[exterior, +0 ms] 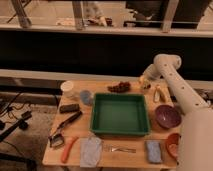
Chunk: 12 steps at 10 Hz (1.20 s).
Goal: Place apple in metal cup
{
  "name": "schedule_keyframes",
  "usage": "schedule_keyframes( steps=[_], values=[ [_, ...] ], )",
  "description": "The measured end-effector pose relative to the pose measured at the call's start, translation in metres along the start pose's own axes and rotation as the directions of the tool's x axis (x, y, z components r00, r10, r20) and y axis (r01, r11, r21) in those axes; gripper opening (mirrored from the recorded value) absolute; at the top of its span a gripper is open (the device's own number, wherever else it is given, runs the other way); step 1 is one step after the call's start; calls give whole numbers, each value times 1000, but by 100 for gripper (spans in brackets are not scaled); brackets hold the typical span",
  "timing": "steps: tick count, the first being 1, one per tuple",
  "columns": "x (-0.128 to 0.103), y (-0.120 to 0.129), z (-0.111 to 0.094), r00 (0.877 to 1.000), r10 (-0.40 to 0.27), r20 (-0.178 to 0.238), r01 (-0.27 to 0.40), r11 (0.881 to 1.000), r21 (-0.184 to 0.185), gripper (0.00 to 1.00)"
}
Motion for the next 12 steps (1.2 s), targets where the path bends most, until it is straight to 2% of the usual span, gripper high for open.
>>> schedule_keyframes(
  steps=[6, 12],
  values=[
    [11, -1, 7, 1000, 20, -20, -20, 1000, 2, 30],
    [13, -2, 13, 999, 27, -26, -28, 1000, -5, 30]
  ],
)
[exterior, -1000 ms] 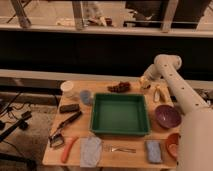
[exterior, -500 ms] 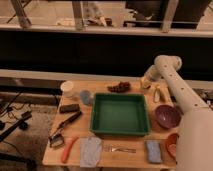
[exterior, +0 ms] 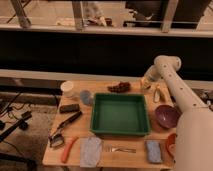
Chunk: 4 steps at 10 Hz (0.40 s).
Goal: Place apple in metal cup
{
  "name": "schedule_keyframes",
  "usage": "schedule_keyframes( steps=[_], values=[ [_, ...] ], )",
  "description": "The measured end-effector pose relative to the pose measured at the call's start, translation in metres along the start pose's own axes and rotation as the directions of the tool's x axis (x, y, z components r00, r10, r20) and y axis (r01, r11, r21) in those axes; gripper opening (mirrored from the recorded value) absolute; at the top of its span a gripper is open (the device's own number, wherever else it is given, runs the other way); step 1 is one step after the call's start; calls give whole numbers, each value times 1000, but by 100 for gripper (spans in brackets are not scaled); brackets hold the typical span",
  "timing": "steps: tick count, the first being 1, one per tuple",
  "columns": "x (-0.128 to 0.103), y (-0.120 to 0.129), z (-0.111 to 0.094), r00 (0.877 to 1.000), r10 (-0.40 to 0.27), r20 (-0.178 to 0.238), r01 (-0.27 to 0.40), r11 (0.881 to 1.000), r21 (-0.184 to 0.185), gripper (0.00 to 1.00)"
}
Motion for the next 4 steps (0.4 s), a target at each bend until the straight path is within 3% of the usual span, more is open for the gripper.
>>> schedule_keyframes(
  steps=[4],
  values=[
    [3, -1, 5, 1000, 5, -9, -5, 1000, -4, 30]
  ],
)
